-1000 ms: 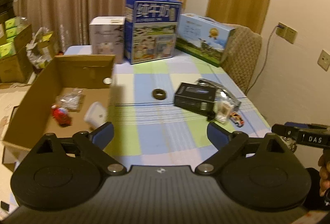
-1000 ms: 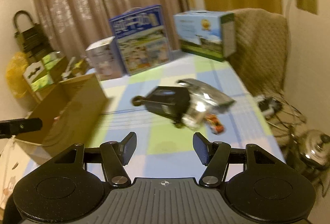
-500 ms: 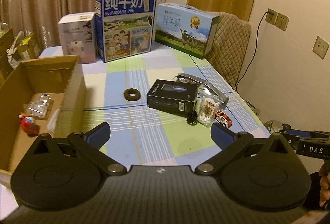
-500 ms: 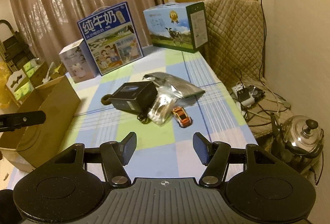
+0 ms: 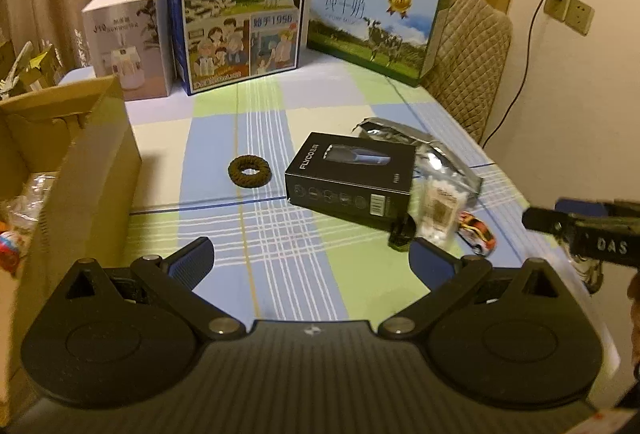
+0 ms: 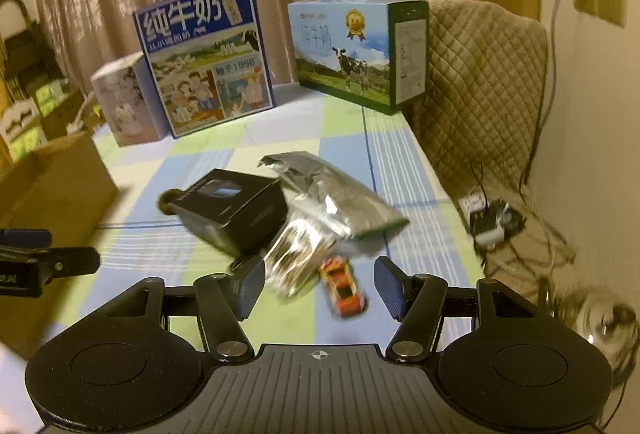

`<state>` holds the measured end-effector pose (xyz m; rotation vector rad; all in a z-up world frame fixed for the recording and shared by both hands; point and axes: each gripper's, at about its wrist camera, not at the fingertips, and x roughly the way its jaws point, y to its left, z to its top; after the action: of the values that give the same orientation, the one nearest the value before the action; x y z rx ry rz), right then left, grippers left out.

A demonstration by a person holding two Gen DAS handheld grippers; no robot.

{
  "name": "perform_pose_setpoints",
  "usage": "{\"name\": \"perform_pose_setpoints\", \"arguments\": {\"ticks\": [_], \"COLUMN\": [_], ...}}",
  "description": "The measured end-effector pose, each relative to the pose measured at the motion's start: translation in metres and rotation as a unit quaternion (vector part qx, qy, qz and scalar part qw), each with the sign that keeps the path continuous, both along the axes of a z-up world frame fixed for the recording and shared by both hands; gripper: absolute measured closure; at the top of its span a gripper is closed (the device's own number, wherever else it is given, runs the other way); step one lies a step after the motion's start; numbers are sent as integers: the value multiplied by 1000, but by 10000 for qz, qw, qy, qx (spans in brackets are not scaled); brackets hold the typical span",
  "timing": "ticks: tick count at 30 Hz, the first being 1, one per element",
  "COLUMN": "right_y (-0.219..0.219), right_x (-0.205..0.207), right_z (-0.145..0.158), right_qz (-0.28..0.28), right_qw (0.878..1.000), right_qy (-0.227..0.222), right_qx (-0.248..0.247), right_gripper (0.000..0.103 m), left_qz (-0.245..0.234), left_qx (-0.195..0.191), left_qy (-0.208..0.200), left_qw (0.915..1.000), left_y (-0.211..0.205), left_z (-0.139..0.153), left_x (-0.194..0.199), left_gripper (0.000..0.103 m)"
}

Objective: Organize objects
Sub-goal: 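Move both tools back toward the black box and silver bag, then grasp the black FLYCO shaver box with the left tool while the right tool grasps the orange toy car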

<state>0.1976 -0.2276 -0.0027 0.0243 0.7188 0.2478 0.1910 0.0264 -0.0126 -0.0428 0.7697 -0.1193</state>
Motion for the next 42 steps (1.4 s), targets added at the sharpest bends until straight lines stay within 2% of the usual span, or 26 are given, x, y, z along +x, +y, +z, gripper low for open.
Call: {"name": "perform_pose_setpoints", "arguments": {"ticks": [8,13,22,24,28,31,33,38,40,42], "right_y": [11,22,42,47,57,65,68,70,77,83], "right_x": [71,104,144,143,131,121,115,109,102,93], "right_z": [-24,-42,-61,-62,-53,-52,-52,-58,-63,-67], "right_qz": [92,320,565,769,1527,2184,2379,2276,2541,3007], "right_qw": [9998,9984,9926,9909,9855,9754,9705,9690,9606,9486], "right_qy": [-8,-16,-269,-301,-263,82,114,-28,-52,48], "right_qx": [-170,-461,-1041,-1061,-692,-281,-389,-956,-1124,-987], "right_gripper": [45,45,45,45,45,45,45,45,45,45], "left_qz": [-80,107,-88,-95,-1,124,145,148,152,163], "left_qx": [41,-79,-12,-12,-116,-321,-354,-414,-410,-419], "left_qy": [27,158,209,184,109,143,145,185,176,171], "left_qw": [10000,9998,9997,9998,9999,9993,9992,9989,9989,9988], "left_y": [0,4,-3,-2,8,16,17,16,15,15], "left_z": [-29,-46,-49,-46,-40,-39,-38,-41,-42,-43], "left_x": [43,61,70,69,68,69,69,72,72,73], "left_gripper": [1,1,1,1,1,1,1,1,1,1]}}
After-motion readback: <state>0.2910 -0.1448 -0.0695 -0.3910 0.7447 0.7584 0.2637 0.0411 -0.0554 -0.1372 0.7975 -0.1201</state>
